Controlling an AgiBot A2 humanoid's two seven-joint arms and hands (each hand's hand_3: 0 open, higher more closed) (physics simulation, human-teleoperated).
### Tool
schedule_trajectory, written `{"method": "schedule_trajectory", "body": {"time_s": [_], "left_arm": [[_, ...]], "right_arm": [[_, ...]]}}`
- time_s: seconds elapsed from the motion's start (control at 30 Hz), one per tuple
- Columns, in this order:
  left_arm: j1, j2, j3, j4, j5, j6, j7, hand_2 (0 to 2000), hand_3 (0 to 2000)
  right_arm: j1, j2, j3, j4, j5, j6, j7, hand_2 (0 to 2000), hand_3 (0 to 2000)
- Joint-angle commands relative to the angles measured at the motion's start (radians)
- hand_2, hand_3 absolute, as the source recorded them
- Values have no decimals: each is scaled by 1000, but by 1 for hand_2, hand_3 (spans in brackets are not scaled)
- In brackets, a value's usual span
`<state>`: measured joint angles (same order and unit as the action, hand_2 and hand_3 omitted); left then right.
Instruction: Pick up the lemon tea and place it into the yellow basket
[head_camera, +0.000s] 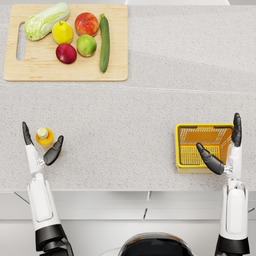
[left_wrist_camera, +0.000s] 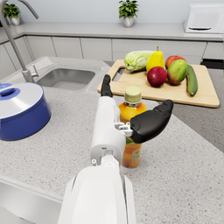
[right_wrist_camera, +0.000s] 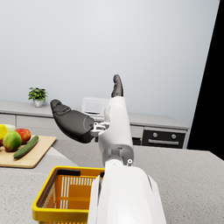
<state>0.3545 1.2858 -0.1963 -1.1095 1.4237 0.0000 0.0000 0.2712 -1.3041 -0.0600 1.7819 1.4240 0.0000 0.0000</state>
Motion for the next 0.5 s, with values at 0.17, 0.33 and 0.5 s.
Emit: {"method": "schedule_trajectory", "body": {"time_s": [0.17,0.33,0.5], "left_arm": [[193,2,60,358,0,1,0,0,0],[223,-2,62,427,2,-66,-3,2000,1307],[163,1,78,249,2,-25,-5,2000,2000]], "right_arm": [[14,-8,31,-6,0,0,0,0,0],[18,-16,33,-18,0,0,0,0,0],[22,-25,66,-16,0,0,0,0,0]]}}
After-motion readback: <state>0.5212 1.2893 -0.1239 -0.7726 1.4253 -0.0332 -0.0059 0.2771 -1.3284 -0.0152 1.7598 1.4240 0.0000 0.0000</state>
